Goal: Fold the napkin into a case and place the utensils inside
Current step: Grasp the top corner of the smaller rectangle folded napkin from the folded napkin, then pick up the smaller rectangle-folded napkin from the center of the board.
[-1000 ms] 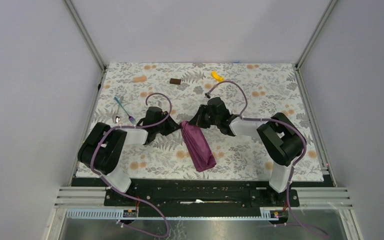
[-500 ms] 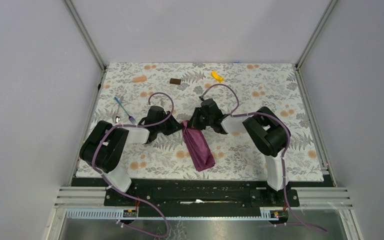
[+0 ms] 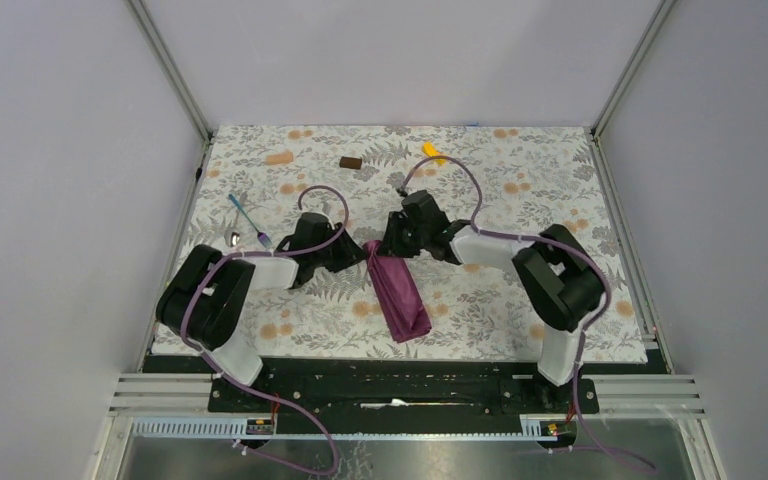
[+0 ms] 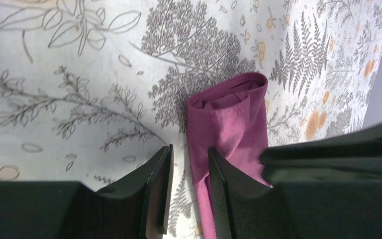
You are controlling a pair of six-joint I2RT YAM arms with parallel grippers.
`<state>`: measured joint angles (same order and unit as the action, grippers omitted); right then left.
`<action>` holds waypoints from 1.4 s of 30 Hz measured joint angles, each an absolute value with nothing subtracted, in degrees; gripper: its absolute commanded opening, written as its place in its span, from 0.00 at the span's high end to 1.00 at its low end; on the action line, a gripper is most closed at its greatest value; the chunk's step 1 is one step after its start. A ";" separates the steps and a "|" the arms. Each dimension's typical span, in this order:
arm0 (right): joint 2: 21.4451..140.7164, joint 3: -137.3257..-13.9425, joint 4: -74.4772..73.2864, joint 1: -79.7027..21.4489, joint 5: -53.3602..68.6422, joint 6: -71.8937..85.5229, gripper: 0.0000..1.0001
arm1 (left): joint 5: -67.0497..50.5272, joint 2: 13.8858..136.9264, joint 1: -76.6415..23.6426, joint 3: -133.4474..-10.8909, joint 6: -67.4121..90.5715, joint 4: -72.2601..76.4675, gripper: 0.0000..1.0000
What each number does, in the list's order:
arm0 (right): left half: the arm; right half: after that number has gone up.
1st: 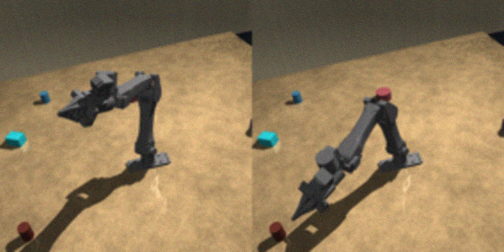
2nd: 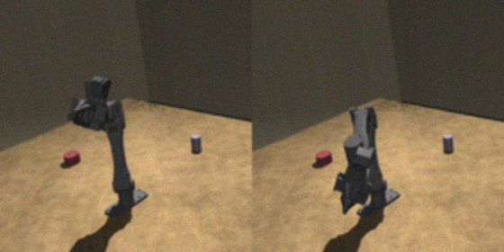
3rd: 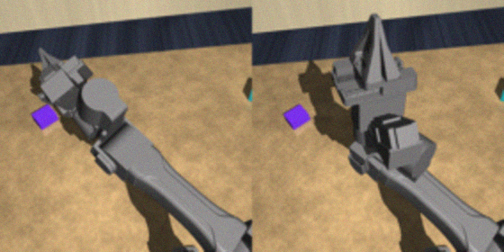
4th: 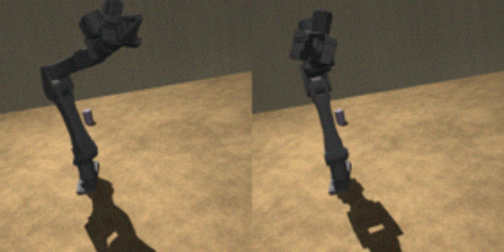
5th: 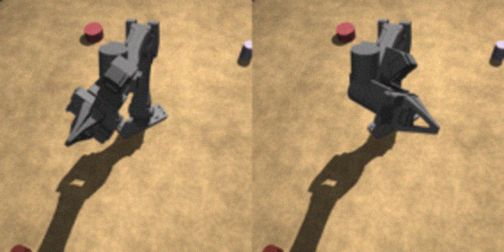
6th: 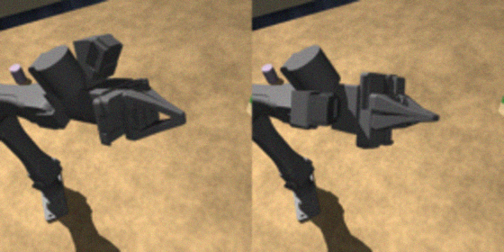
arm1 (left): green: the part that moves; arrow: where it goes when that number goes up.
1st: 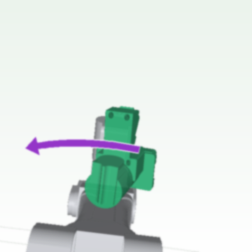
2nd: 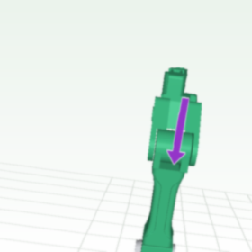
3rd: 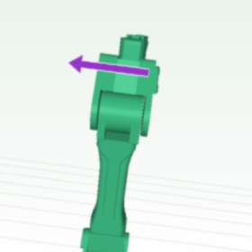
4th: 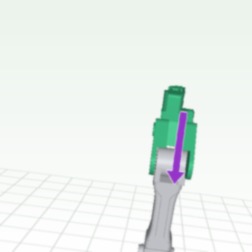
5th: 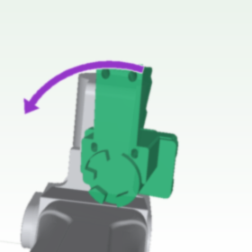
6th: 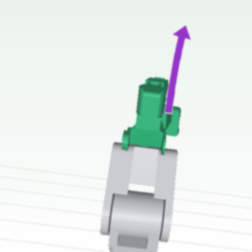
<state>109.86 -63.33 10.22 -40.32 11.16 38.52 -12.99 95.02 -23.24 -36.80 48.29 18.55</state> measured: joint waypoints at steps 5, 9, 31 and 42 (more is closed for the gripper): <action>100.66 -63.13 0.75 -40.49 11.53 31.38 0.39 | -13.45 90.70 -22.61 -34.09 47.59 15.18 0.59; 95.98 -63.09 -8.23 -42.19 10.70 24.58 0.25 | -15.09 86.67 -22.41 -30.59 48.10 13.78 0.56; 99.53 -65.71 -24.71 -58.24 -4.16 18.13 0.37 | -21.65 81.60 -33.61 -18.50 63.00 23.46 0.65; 101.25 -64.86 -22.02 -58.48 -6.74 18.24 0.45 | -21.17 85.30 -34.83 -18.13 66.78 27.88 0.74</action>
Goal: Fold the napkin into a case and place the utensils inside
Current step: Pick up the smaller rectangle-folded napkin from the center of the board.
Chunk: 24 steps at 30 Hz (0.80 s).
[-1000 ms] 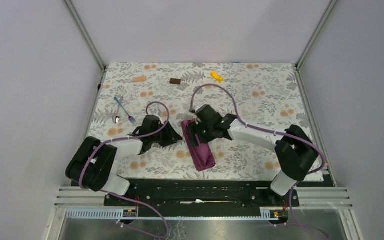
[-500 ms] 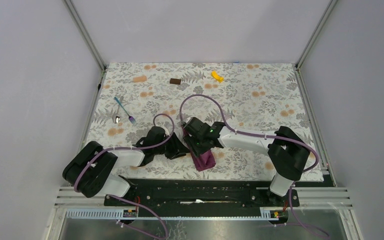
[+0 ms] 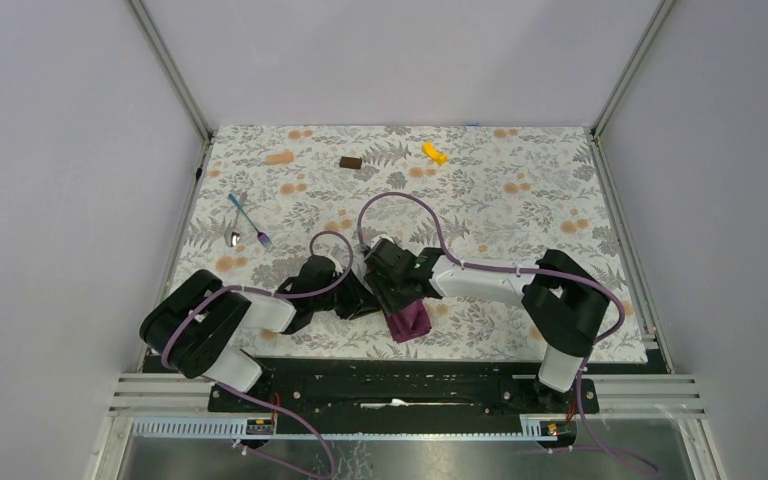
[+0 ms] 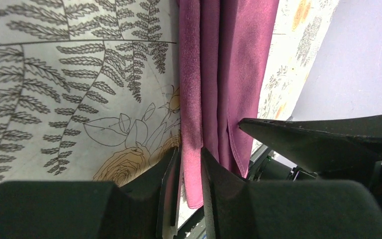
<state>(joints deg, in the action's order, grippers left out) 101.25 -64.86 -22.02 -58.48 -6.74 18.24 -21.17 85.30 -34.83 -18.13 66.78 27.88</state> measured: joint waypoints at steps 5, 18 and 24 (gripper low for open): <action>101.75 -64.23 -21.17 -59.13 -7.11 18.35 0.46 | -21.15 86.78 -35.62 -18.17 68.25 30.02 0.76; 103.88 -63.77 -19.77 -61.32 -12.16 19.77 0.84 | -20.43 88.16 -35.99 -17.08 70.61 33.10 0.83; 102.87 -63.77 -19.99 -61.41 -12.53 20.67 0.97 | -20.47 89.76 -36.36 -17.08 71.29 35.48 0.86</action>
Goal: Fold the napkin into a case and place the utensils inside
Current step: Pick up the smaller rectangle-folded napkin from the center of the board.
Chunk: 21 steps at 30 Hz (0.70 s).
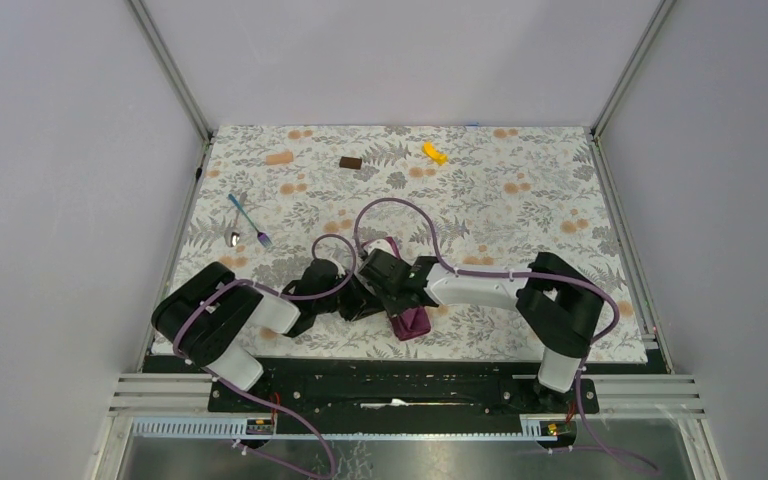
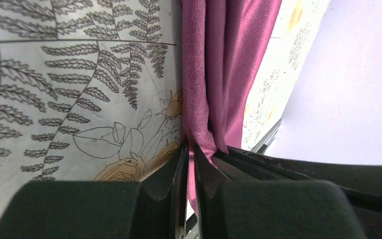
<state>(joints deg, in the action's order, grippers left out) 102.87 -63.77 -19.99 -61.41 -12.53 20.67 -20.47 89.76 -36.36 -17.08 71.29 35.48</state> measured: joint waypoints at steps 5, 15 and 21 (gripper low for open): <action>100.20 -63.77 -20.29 -61.41 -12.36 21.37 0.72 | -20.45 90.52 -36.71 -17.08 71.66 36.77 0.85; 99.81 -63.11 -20.25 -61.41 -12.40 21.67 0.53 | -20.34 89.80 -36.86 -16.82 71.68 36.88 0.75; 99.81 -62.33 -20.27 -61.41 -12.58 21.65 0.52 | -20.27 88.51 -36.88 -16.67 71.57 35.46 0.68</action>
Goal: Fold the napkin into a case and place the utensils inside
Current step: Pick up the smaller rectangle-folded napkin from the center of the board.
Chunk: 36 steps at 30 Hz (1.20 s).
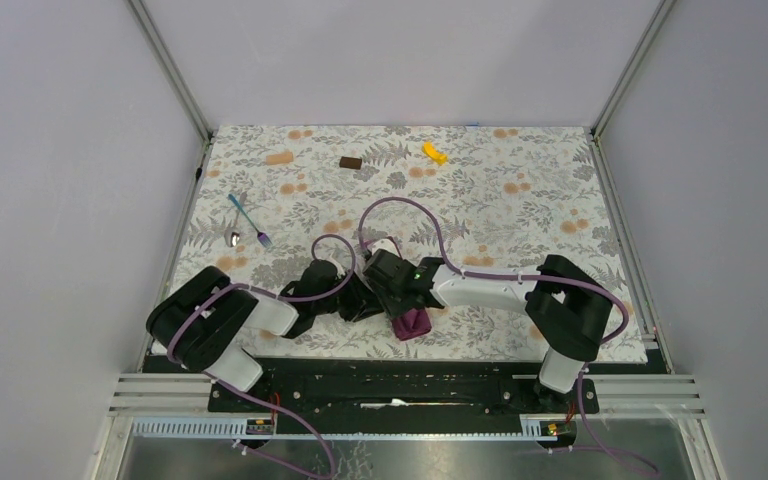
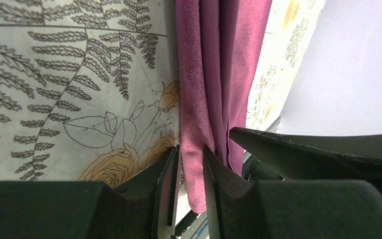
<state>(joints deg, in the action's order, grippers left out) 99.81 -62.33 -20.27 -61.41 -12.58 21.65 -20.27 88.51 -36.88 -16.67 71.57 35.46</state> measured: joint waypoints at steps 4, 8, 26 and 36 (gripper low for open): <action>99.81 -61.47 -19.99 -61.41 -12.69 21.65 0.54 | -19.92 86.26 -36.88 -16.38 70.98 33.43 0.60; 99.68 -60.38 -19.81 -61.41 -12.69 21.63 0.54 | -19.64 84.77 -36.93 -16.38 70.26 31.97 0.56; 96.82 -59.48 -19.81 -61.41 -13.02 21.65 0.49 | -18.79 88.68 -37.47 -20.45 67.33 30.41 0.65; 97.93 -59.48 -18.68 -61.41 -12.91 21.15 0.57 | -18.48 87.96 -37.65 -20.18 67.31 30.89 0.65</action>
